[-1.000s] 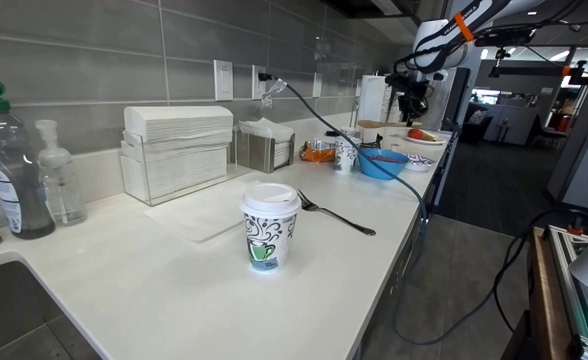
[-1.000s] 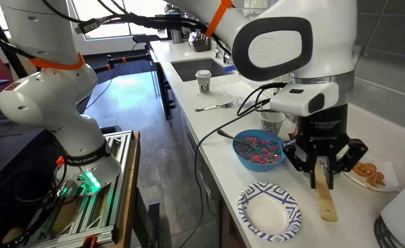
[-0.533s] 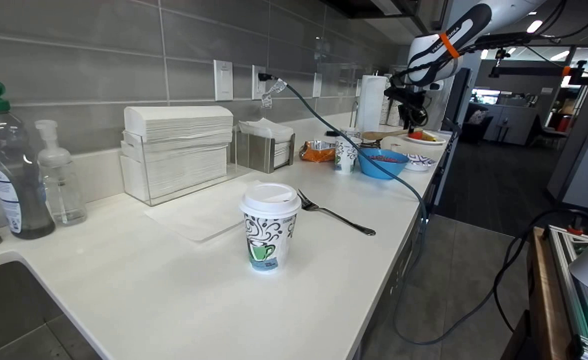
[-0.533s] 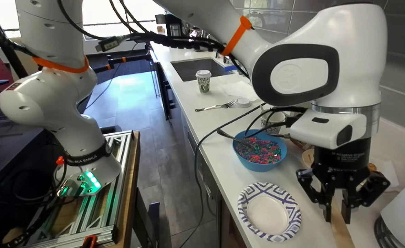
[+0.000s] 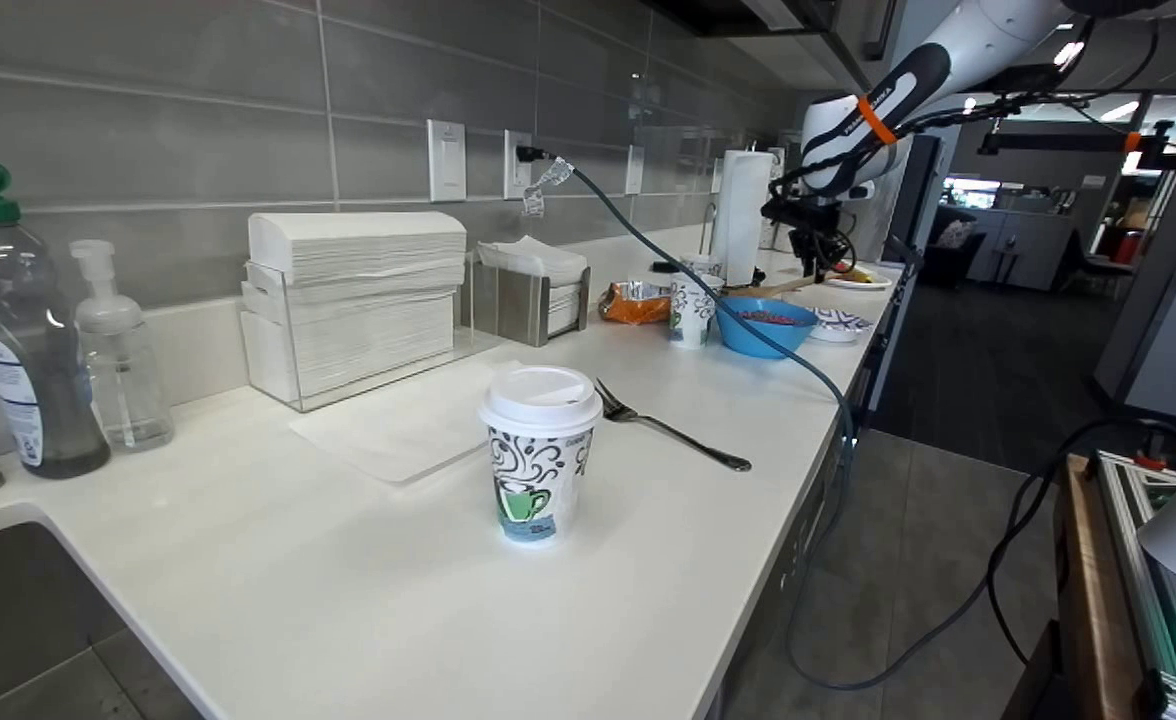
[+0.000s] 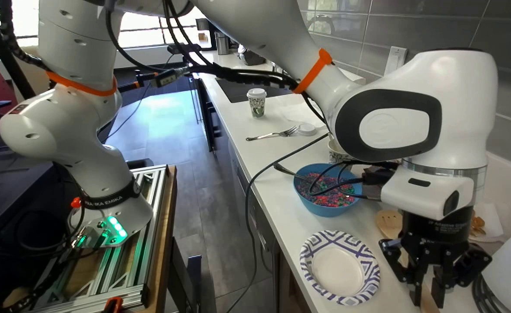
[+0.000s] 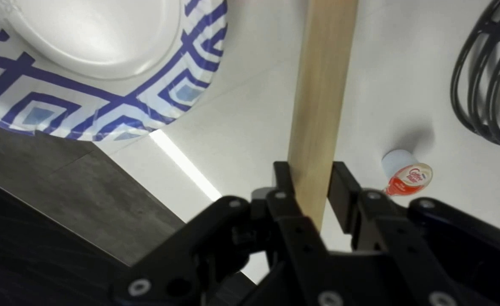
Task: Put the wooden spoon in the blue bowl, then remove it, then remove the silver spoon out of the blue bowl
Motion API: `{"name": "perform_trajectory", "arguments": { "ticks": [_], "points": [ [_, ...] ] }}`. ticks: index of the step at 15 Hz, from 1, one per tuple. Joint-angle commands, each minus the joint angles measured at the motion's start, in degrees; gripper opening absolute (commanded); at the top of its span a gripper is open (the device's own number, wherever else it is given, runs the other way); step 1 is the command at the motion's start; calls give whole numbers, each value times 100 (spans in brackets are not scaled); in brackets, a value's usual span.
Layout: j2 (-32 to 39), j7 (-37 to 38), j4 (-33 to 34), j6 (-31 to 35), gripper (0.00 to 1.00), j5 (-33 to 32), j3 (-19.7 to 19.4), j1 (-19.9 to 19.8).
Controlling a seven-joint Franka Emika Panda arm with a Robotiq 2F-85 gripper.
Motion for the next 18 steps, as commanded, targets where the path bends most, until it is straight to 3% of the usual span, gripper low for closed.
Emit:
{"name": "perform_trajectory", "arguments": {
  "ticks": [1, 8, 9, 11, 16, 18],
  "points": [
    [421, -114, 340, -169, 7, 5, -173, 107],
    [751, -394, 420, 30, 7, 86, -186, 100],
    [756, -422, 417, 48, 52, 87, -184, 102],
    [652, -547, 334, 106, 60, 96, -155, 119],
    [-368, -1848, -551, 482, 97, 306, 233, 100],
    [-937, -2392, -1073, 558, 100, 338, 338, 179]
  ]
}}
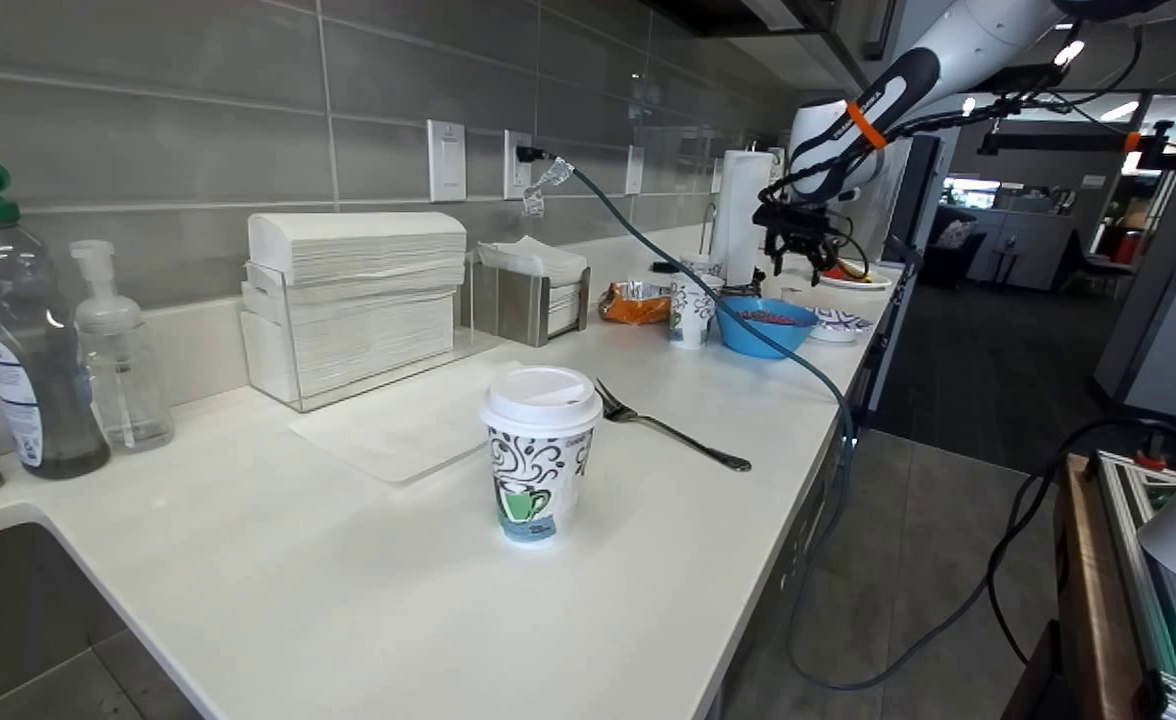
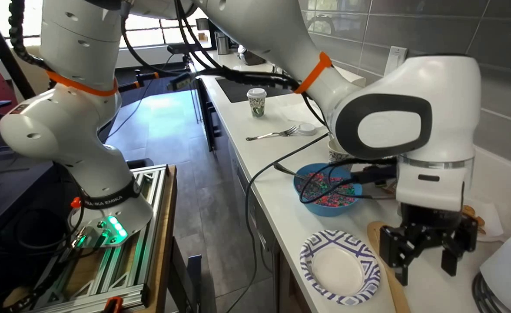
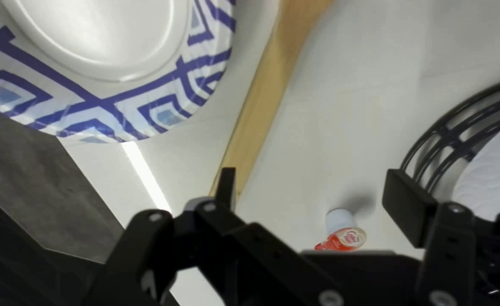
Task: Put the wooden spoon in the blue bowl, then remove it, then remove the silver spoon out of the blue bowl
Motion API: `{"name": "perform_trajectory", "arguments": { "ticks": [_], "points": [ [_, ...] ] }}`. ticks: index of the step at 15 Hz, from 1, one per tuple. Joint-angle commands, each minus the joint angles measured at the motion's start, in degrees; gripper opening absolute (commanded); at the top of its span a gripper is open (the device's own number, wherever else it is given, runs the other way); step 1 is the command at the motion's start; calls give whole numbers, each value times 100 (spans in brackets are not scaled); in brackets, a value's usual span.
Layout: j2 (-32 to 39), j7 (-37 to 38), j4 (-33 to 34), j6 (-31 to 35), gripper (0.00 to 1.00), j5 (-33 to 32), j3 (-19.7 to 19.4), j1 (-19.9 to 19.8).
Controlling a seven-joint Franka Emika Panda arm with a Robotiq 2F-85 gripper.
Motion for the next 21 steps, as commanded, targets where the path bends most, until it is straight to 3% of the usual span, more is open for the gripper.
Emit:
{"name": "perform_trajectory", "arguments": {
  "ticks": [1, 9, 10, 15, 21],
  "points": [
    [-1283, -1075, -1284, 199, 100, 213, 203, 132],
    [-3354, -3820, -2752, -667, 100, 1420, 593, 140],
    [-2823, -3218, -2303, -423, 100, 1042, 524, 157],
    [-3301, -3679, -2655, -618, 100, 1255, 600, 119],
    [-3107, -5335, -2921, -1184, 100, 2821, 859, 423]
  ]
}}
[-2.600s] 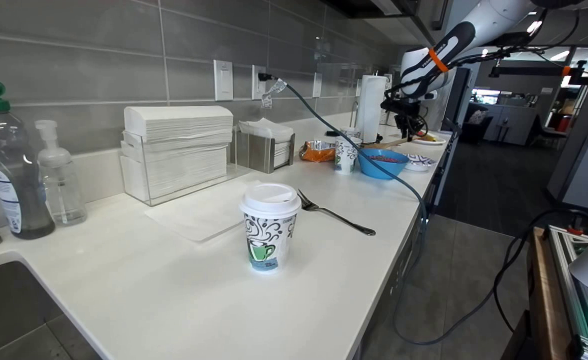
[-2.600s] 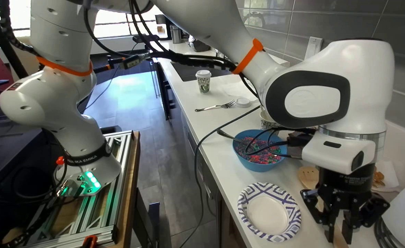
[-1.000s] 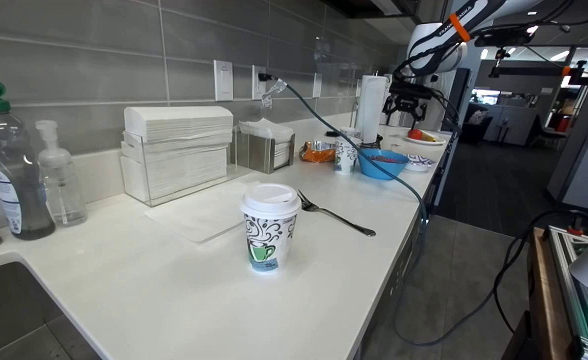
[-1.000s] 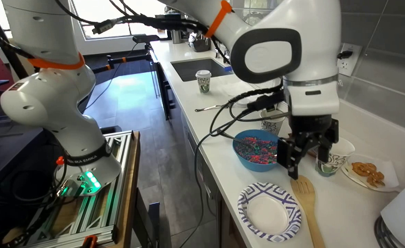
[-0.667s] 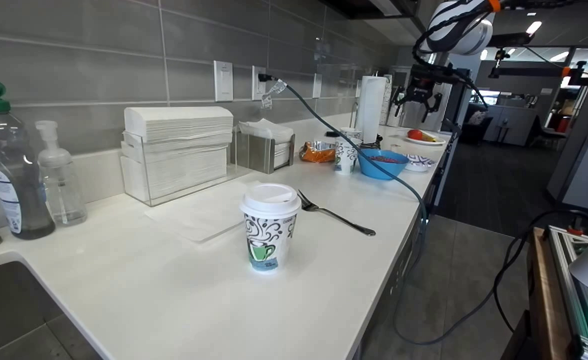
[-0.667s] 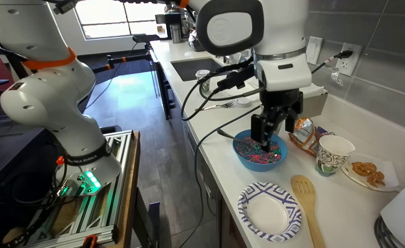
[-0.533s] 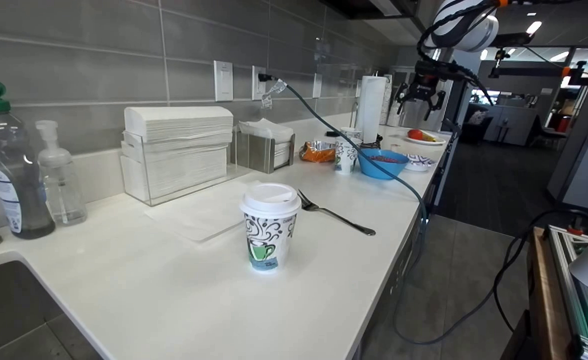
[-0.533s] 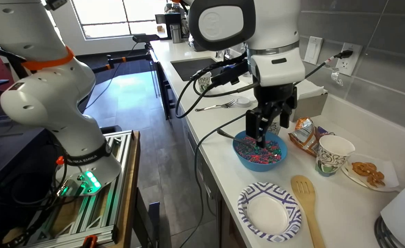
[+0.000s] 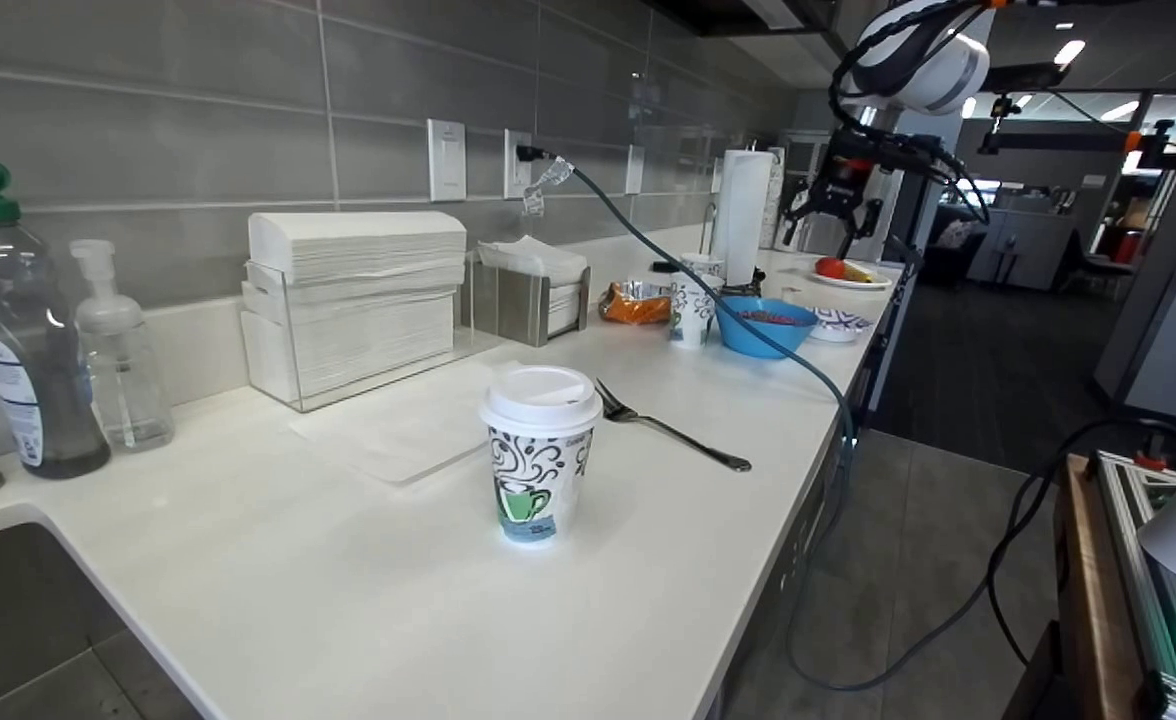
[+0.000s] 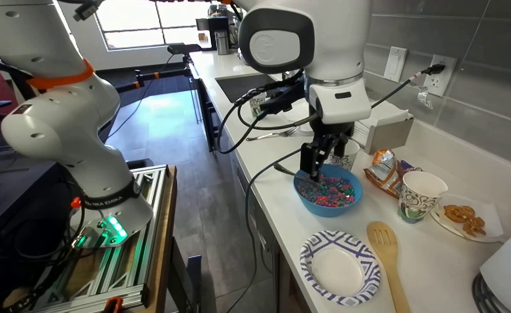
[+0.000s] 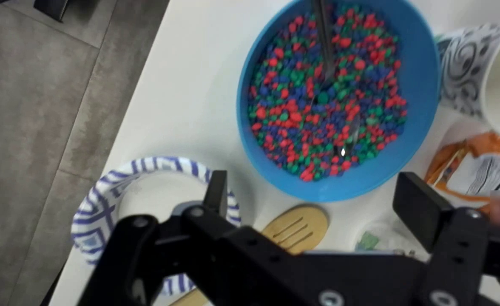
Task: Put the wooden spoon in the blue bowl, then remove it, then remove the silver spoon out of the blue bowl
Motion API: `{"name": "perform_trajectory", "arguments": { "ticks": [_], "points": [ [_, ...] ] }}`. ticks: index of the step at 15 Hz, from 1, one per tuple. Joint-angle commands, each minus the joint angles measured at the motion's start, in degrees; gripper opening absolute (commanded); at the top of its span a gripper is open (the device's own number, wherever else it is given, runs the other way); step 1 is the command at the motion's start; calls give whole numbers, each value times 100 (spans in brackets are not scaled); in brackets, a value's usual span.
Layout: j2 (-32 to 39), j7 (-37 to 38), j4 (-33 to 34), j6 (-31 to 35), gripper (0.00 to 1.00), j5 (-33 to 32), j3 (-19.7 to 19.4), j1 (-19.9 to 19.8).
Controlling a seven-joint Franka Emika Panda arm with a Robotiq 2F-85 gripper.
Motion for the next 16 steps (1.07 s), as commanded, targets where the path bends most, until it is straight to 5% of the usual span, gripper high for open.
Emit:
{"name": "perform_trajectory", "arguments": {
  "ticks": [1, 6, 16],
  "points": [
    [167, -874, -99, -450, 100, 808, 176, 187],
    [550, -1280, 10, -1232, 100, 973, 358, 320],
    [907, -1267, 308, -1160, 100, 516, 313, 319]
  ]
}}
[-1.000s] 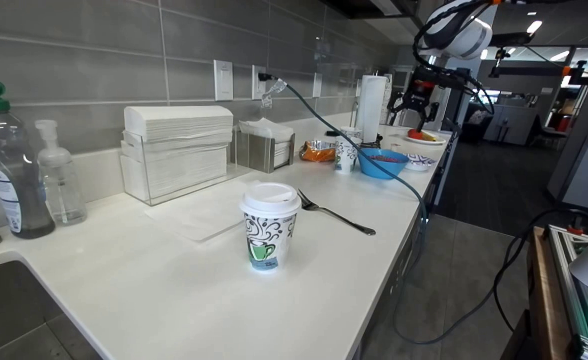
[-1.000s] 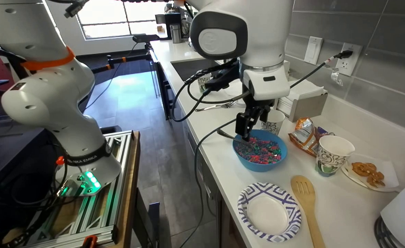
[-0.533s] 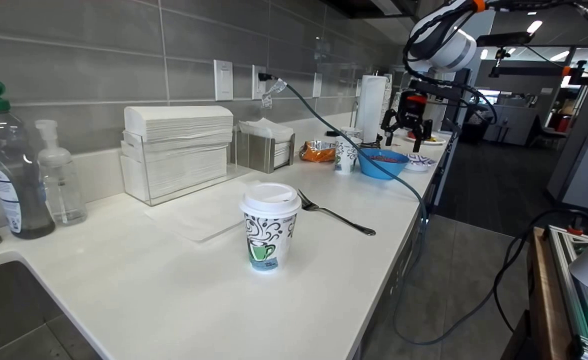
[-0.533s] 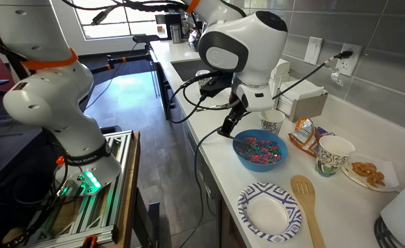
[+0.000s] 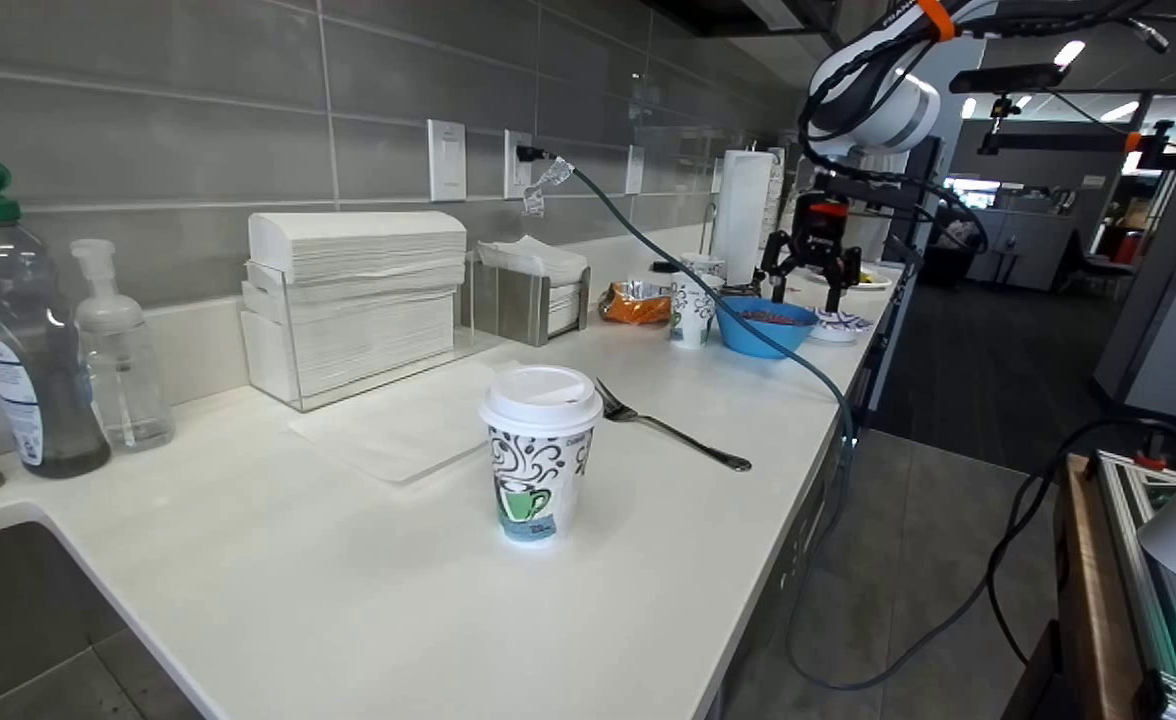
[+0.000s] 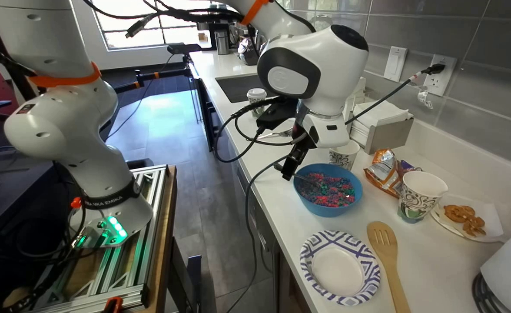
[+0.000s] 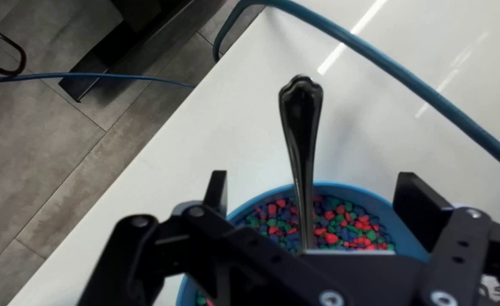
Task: Put the wooden spoon in the blue bowl, then remove it, then remove the silver spoon out of the blue bowl
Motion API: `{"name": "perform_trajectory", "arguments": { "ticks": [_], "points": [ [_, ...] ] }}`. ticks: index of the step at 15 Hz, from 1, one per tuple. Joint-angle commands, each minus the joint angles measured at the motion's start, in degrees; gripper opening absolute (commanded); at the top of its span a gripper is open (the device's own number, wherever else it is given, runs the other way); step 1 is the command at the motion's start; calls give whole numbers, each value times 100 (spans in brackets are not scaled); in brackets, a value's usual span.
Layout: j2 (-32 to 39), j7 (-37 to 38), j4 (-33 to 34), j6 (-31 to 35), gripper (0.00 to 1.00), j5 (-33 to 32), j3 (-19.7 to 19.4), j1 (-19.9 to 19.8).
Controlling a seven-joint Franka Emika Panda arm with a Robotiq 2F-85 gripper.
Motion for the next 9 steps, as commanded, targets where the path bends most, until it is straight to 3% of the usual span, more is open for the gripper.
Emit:
{"name": "perform_trajectory", "arguments": {
  "ticks": [1, 6, 9],
  "points": [
    [195, -89, 272, -53, 100, -153, -20, -2],
    [414, -141, 522, -38, 100, -336, -31, -8],
    [505, -160, 589, -35, 76, -398, -42, -19]
  ]
}}
